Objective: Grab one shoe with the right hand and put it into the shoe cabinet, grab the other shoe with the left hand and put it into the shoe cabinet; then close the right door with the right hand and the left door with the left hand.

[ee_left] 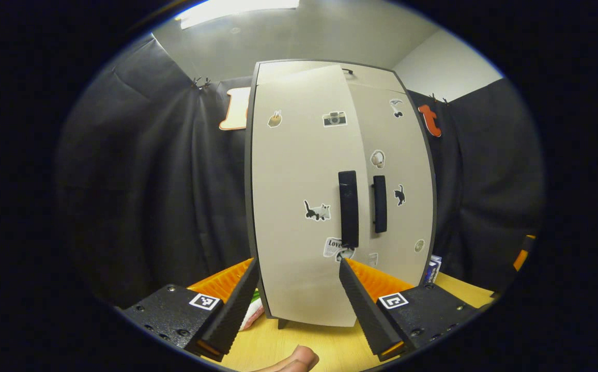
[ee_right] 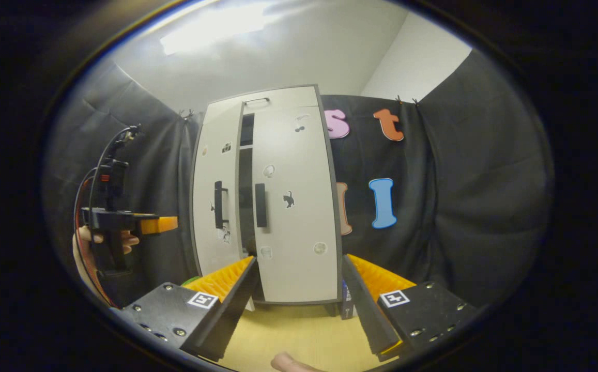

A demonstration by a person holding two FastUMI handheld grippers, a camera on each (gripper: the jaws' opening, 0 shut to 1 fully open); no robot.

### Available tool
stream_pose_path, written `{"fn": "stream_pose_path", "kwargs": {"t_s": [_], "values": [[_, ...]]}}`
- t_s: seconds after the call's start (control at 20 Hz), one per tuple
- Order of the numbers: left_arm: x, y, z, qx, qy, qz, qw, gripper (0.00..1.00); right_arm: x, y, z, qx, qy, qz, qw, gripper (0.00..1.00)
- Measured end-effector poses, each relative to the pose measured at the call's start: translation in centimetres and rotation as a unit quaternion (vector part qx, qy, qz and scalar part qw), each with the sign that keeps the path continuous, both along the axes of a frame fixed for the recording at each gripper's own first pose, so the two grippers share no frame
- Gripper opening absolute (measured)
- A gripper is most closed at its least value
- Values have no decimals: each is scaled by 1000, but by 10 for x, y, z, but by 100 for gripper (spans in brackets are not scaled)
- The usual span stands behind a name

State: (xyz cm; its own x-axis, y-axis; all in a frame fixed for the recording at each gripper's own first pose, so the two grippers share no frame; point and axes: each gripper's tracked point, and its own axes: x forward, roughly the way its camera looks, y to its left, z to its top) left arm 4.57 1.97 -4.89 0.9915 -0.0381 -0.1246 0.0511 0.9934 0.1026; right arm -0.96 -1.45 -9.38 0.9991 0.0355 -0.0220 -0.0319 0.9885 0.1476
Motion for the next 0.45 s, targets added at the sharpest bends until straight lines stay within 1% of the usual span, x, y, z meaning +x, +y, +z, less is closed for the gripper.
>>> {"fn": "stream_pose_path", "kwargs": {"t_s": [0.15, 0.4, 0.45], "values": [[-18, -14, -2, 12, -14, -10, 1000, 96, 0, -1, -1, -3, 1, -3, 1000, 98], [-44, -38, -14, 1, -15, -36, 999, 97, 0, -1, -2, -9, 7, 0, 1000, 98], [-47, -40, -15, -3, -16, -36, 999, 98, 0, -1, -3, -10, 8, 2, 1000, 98]]}}
